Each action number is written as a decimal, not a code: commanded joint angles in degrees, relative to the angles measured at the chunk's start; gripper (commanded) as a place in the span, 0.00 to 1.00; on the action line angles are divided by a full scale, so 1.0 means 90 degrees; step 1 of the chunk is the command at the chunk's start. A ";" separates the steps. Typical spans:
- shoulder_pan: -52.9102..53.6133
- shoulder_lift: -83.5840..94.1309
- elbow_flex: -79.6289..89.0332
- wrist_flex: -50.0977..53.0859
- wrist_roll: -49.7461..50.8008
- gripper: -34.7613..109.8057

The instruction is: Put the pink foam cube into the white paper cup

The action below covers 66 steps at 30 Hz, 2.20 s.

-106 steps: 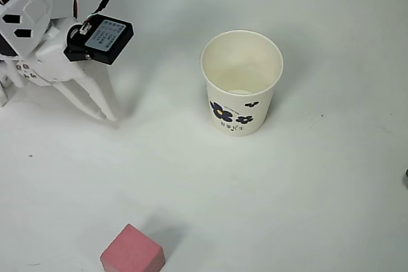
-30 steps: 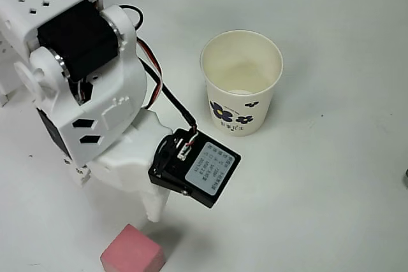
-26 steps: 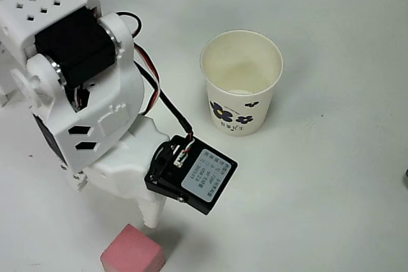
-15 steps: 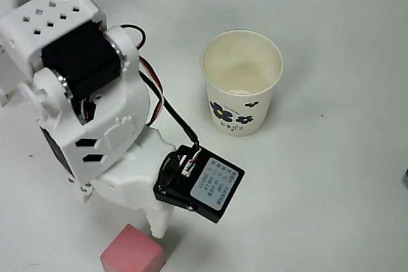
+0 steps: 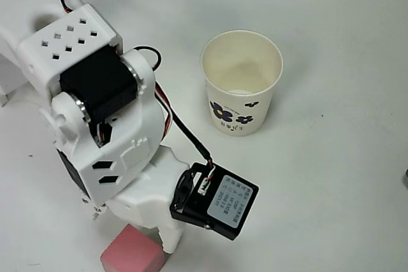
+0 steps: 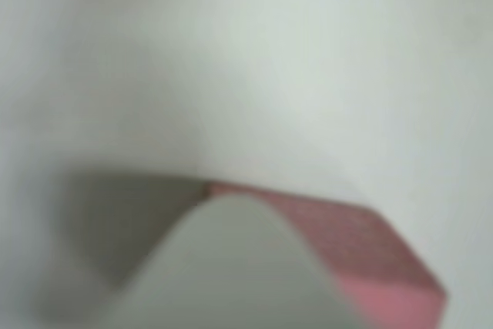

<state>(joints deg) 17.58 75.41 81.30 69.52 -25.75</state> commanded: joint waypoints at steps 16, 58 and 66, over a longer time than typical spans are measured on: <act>0.0381 -0.0459 -0.1240 -0.0195 -0.0400 0.58; 0.0020 -0.0605 -0.3047 0.1279 -0.0342 0.35; -0.0479 -0.0605 -0.3848 0.2051 -0.0293 0.35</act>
<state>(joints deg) 13.80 64.86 55.46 85.96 -28.48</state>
